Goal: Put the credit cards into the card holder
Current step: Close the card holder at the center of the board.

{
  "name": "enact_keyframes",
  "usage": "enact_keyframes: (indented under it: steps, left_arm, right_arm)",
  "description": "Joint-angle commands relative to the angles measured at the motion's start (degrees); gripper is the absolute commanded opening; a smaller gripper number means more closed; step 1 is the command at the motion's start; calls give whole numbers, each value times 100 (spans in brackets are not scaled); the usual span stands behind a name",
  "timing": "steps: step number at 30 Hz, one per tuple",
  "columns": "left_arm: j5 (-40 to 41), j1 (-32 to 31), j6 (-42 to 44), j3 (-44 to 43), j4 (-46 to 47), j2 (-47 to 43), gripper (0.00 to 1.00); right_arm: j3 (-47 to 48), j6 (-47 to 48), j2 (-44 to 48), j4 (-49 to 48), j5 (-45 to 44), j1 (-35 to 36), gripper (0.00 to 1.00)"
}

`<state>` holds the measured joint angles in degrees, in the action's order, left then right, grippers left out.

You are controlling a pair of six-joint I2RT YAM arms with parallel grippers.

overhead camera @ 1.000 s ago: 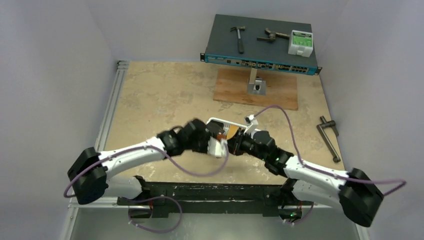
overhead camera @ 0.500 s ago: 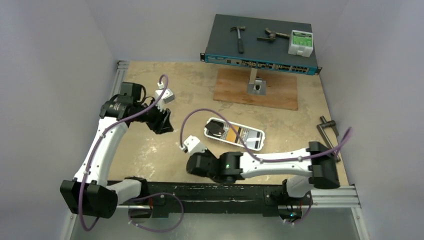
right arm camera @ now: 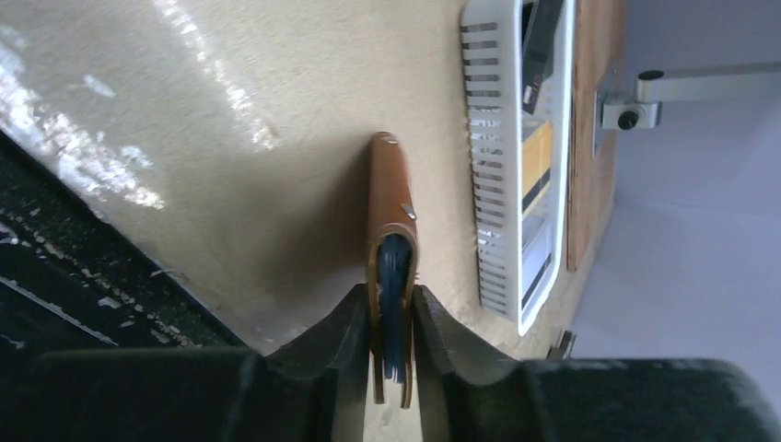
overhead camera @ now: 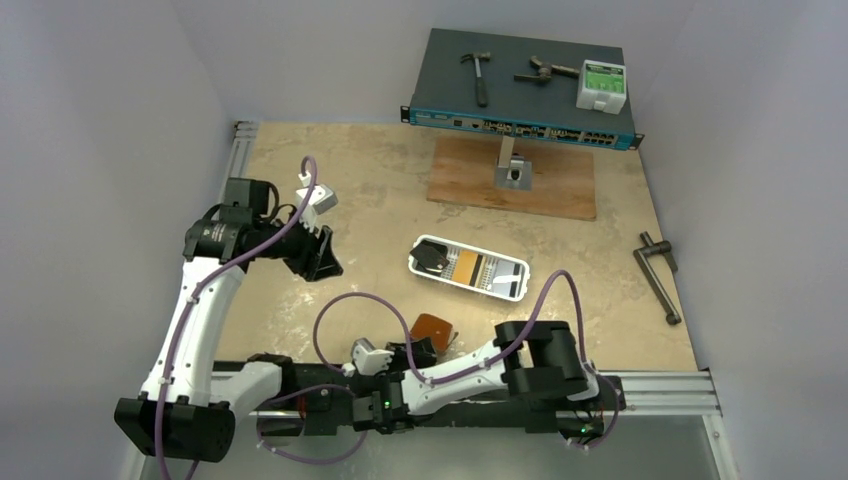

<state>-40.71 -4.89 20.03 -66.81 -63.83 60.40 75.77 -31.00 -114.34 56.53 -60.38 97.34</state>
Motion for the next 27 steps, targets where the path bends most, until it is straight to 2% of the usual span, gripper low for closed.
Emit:
enact_keyframes:
  steps: [1,3,4,9,12,15,17,20,22,24,27]
  left_arm:
    - [-5,40,-252,241,98,-122,54]
    - [77,40,-212,300,91,-165,55]
    - [123,39,-198,314,90,-184,55]
    - [213,36,-168,292,38,-242,57]
    - [307,40,-103,309,-12,-345,57]
    - [463,32,-65,412,-10,-620,57]
    - [600,40,-83,503,-8,-811,57]
    - [807,39,17,624,-68,-1055,57]
    - [926,40,101,728,-25,-1223,57]
    - [1022,40,201,836,46,-1387,57]
    - [1061,40,339,1075,187,-1609,57]
  right_arm:
    - [-45,107,-73,-564,146,75,29]
    - [-131,250,-30,-978,477,137,34]
    - [-163,235,-15,-1106,652,146,41]
    - [-451,-131,332,-1593,1566,161,98]
    - [-671,-658,931,-1692,1818,130,99]
    - [-1034,-1641,1978,-1714,2062,-170,99]
    - [-1579,-2027,2943,-2148,2406,-403,99]
    - [-2648,-2767,4357,-2732,3216,-1130,98]
    - [-3083,-3201,4963,-2725,3521,-1469,84]
    - [-3292,-3471,5198,-2588,3669,-1618,72]
    - [-3292,-3540,4924,-2525,3954,-1726,71]
